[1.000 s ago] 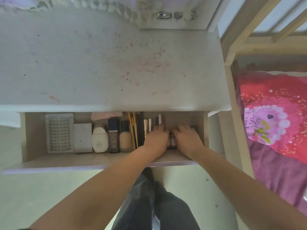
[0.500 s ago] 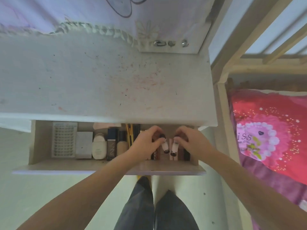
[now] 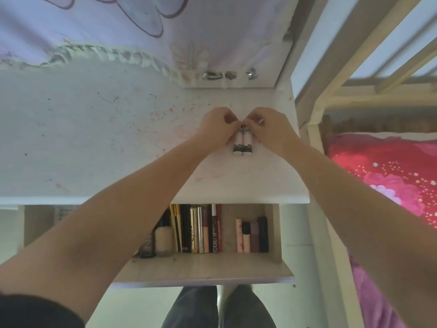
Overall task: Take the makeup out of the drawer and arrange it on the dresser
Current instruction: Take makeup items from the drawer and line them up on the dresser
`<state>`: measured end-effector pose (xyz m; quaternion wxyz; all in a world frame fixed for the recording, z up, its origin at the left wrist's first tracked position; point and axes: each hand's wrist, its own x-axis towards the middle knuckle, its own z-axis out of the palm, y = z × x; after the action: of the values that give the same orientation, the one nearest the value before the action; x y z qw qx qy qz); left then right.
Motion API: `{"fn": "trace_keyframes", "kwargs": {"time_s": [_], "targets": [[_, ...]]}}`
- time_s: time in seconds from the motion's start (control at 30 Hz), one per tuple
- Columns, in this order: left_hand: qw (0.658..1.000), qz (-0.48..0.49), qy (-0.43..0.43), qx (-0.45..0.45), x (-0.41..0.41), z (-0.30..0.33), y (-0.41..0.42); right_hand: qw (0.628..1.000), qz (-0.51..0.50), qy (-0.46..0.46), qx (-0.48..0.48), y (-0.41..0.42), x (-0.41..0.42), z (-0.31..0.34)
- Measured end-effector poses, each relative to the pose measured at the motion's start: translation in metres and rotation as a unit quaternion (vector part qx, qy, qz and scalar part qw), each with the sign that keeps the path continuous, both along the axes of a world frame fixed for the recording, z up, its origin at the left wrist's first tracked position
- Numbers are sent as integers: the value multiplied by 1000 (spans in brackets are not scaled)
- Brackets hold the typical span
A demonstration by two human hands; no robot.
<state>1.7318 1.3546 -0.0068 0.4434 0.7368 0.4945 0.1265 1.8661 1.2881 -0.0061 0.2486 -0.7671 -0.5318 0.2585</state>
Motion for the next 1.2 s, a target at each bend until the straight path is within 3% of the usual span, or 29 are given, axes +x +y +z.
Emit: {"fn": "trace_keyframes", "kwargs": {"time_s": [0.2,0.37,0.43,0.5,0.6,0.73,0.9,1.03,1.13,1.2], "targets": [[1000,25,-14,-5,-4,-3,-9,999,-29,13,6,-8,-5,2],[996,44,-75,36,-52,6,-65,990,-64,111,53,-72,-15,19],[996,7,-88,26,-86,-4,-114,985,-49,155,58,-122,-31,14],[997,-82,-2,-10,-113,-27,-157,989,-12,145,3,-164,-51,-6],[972,-184,145,-7,-124,-72,-181,986,89,73,-119,-189,-74,-48],[950,-129,276,74,-102,-103,-163,971,134,-58,-190,-175,-92,-85],[898,-167,393,106,-84,-116,-149,940,170,-180,-234,-162,-100,-95],[895,-179,382,147,-88,-119,-156,948,165,-178,-205,-166,-98,-95],[924,-132,326,150,-92,-114,-159,962,172,-124,-173,-170,-95,-91],[959,-103,250,84,-95,-104,-160,966,184,-73,-166,-175,-95,-82]]}}
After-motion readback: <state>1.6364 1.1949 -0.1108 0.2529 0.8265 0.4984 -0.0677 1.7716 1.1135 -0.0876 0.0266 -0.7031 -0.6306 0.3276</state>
